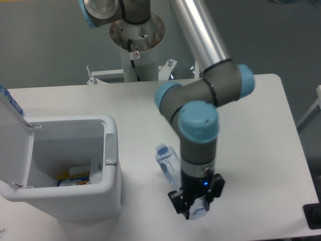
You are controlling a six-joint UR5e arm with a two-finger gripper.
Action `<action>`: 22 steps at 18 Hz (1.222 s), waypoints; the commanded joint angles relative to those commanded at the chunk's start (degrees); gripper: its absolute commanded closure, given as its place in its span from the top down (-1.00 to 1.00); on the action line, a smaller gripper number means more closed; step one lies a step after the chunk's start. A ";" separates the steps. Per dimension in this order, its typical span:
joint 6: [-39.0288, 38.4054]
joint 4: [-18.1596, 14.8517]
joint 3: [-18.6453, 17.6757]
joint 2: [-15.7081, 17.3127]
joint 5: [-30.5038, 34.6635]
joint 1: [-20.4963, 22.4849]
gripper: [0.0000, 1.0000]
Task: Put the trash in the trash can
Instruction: 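Lift the bottle and carry it over the trash bin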
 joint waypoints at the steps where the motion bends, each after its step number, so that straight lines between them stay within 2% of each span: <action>1: 0.35 1.67 0.53 0.44 -2.10 0.35 0.14; 4: 0.53 4.93 1.50 2.11 -6.95 1.59 0.14; 11: 0.09 9.77 5.63 5.27 -9.06 1.76 0.14; 15: 0.18 9.77 5.19 8.87 -9.33 0.45 0.13; 18: 0.09 9.77 4.41 10.98 -9.33 -3.41 0.13; 22: 0.53 9.77 -0.68 13.80 -9.16 -7.28 0.13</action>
